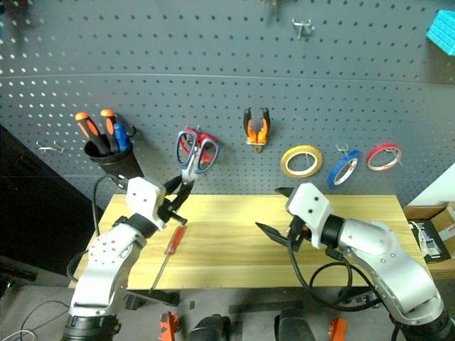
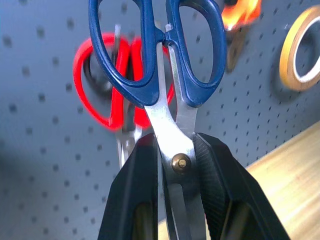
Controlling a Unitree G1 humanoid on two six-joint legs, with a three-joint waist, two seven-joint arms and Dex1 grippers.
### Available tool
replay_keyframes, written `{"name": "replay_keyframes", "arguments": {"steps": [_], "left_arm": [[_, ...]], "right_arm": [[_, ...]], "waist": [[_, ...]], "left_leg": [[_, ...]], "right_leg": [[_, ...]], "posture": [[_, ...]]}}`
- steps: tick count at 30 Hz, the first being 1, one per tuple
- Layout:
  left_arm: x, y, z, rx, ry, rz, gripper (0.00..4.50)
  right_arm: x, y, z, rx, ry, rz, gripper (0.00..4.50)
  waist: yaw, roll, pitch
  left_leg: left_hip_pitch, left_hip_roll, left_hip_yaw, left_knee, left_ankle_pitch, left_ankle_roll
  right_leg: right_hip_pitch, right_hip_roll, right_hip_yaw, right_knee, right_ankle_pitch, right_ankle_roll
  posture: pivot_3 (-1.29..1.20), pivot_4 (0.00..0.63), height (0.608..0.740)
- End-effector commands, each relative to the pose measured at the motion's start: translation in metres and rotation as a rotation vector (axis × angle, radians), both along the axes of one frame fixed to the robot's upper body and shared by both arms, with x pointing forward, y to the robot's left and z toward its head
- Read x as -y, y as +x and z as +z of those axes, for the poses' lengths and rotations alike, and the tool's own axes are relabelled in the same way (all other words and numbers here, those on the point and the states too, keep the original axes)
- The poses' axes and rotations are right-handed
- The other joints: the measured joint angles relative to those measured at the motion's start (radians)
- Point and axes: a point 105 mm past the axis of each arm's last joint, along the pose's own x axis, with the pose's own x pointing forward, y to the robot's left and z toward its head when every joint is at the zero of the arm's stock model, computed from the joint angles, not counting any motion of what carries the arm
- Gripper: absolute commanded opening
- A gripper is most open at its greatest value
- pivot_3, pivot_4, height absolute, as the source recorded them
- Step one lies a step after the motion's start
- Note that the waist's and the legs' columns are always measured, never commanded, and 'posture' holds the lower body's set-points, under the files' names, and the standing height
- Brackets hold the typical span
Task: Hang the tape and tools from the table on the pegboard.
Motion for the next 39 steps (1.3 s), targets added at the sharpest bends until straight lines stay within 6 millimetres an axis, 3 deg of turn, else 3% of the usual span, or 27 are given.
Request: {"name": "replay_keyframes", "arguments": {"steps": [1, 7, 12, 15, 19, 24, 34, 39], "left_arm": [[-0.005, 0.004, 0.006, 0.014, -0.005, 0.026, 0.77], [0.002, 0.008, 0.000, -0.018, -0.005, 0.004, 0.77], [-0.001, 0.004, -0.015, -0.069, 0.063, 0.011, 2.36], [-0.018, -0.007, -0.061, -0.307, 0.086, 0.051, 3.26], [-0.049, -0.020, -0.102, -0.560, 0.097, 0.153, 3.26], [-0.084, -0.022, -0.123, -0.731, 0.128, 0.282, 3.26], [-0.089, -0.016, -0.155, -0.958, 0.112, 0.303, 3.26], [-0.089, -0.017, -0.163, -0.986, 0.121, 0.304, 1.75]], "right_arm": [[-0.004, 0.003, 0.020, 0.089, 0.039, 0.010, 4.50], [-0.009, 0.007, 0.042, 0.153, 0.109, 0.004, 4.50], [-0.011, 0.005, 0.037, 0.109, 0.114, 0.003, 4.50], [-0.017, -0.001, 0.019, -0.016, 0.140, -0.002, 4.50], [-0.030, -0.009, 0.002, -0.165, 0.167, -0.006, 4.50], [-0.040, -0.012, -0.021, -0.293, 0.112, -0.036, 4.50], [-0.044, -0.010, -0.018, -0.289, 0.056, 0.008, 4.50], [-0.051, -0.018, -0.006, -0.211, 0.023, 0.127, 4.50]], "waist": [[-0.001, 0.000, 0.000], [-0.001, 0.000, 0.000], [-0.001, 0.000, 0.000], [-0.007, 0.000, 0.000], [-0.015, 0.001, 0.001], [-0.020, 0.001, 0.001], [-0.024, 0.001, 0.001], [-0.026, 0.001, 0.001]], "left_leg": [[0.000, 0.000, 0.000, 0.000, 0.000, 0.000], [0.000, 0.000, 0.000, 0.000, 0.000, 0.000], [0.000, 0.000, 0.000, 0.000, 0.000, 0.000], [0.001, 0.000, 0.000, -0.001, 0.000, 0.000], [0.000, 0.000, 0.000, 0.000, 0.000, 0.000], [0.001, 0.000, -0.002, 0.000, 0.000, 0.000], [0.000, 0.000, -0.002, 0.000, 0.000, 0.000], [0.000, 0.000, -0.002, 0.000, 0.000, 0.000]], "right_leg": [[0.000, 0.000, 0.000, 0.000, 0.000, 0.000], [0.000, 0.000, 0.000, 0.000, 0.000, 0.000], [0.000, 0.000, 0.000, 0.000, 0.000, 0.000], [0.000, 0.000, 0.001, 0.000, 0.000, 0.000], [-0.001, 0.000, 0.001, 0.001, 0.000, 0.000], [0.000, 0.001, -0.001, 0.003, 0.000, 0.000], [-0.001, 0.000, -0.001, 0.002, 0.000, 0.000], [-0.002, -0.001, 0.000, 0.001, 0.000, 0.000]], "posture": [[-0.12, 0.168, 0.740], [-0.12, 0.169, 0.740], [-0.12, 0.171, 0.740], [-0.12, 0.172, 0.740], [-0.12, 0.176, 0.740], [-0.11, 0.180, 0.740], [-0.11, 0.182, 0.740], [-0.12, 0.185, 0.740]]}}
